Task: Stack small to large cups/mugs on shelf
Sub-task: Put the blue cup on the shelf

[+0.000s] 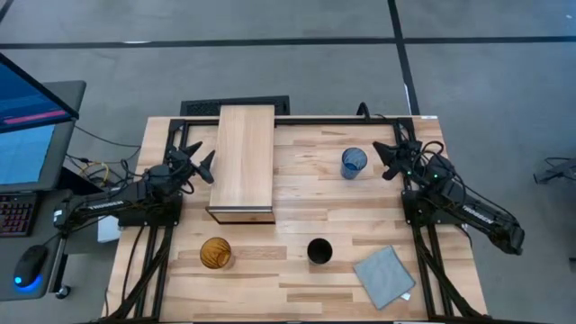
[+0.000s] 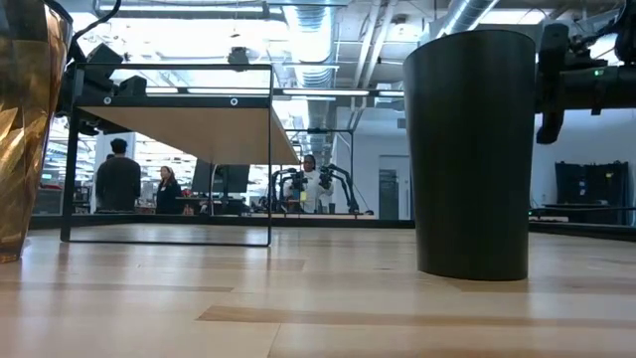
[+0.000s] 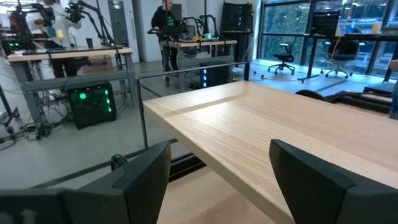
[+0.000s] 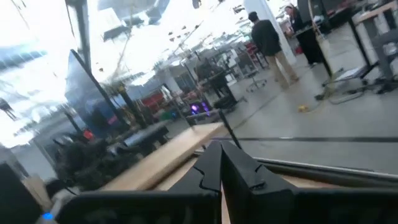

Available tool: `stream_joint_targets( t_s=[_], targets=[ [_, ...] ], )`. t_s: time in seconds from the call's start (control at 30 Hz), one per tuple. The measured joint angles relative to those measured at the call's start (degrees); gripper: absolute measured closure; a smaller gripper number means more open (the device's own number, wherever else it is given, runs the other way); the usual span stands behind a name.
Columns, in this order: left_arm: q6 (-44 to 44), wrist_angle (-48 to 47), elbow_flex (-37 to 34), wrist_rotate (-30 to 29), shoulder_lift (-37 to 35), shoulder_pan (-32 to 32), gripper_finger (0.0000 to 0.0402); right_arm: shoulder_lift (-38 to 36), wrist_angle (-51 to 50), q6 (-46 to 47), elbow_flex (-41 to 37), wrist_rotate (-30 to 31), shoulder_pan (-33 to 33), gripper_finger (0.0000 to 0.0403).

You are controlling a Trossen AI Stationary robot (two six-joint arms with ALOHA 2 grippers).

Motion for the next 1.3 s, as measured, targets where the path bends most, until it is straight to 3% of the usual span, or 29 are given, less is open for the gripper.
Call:
stream_joint_targets(
  t_s=[0.3, 0.57, 0.8, 1.03, 1.3],
  targets=[
    [0.4, 0.0, 0.0, -0.4, 0.0, 0.0, 0.0136, 9.3, -13.9, -5.7, 18.9, 0.0, 0.0, 0.0378],
    [0.3, 0.0, 0.0, -0.6, 0.0, 0.0, 0.0136, 28.3, -41.3, -12.5, 43.4, 0.0, 0.5, 0.0382],
    [0.3, 0.0, 0.0, -0.9, 0.0, 0.0, 0.0136, 41.4, -50.3, -13.2, 58.3, -0.2, 0.5, 0.0376],
    [0.3, 0.0, 0.0, -1.2, 0.0, 0.0, 0.0136, 49.8, -53.3, -18.6, 66.8, -0.2, 0.5, 0.0374],
    [0.3, 0.0, 0.0, -1.9, 0.0, 0.0, 0.0136, 52.4, -53.3, -19.1, 69.4, -0.2, 0.3, 0.0374]
  ],
)
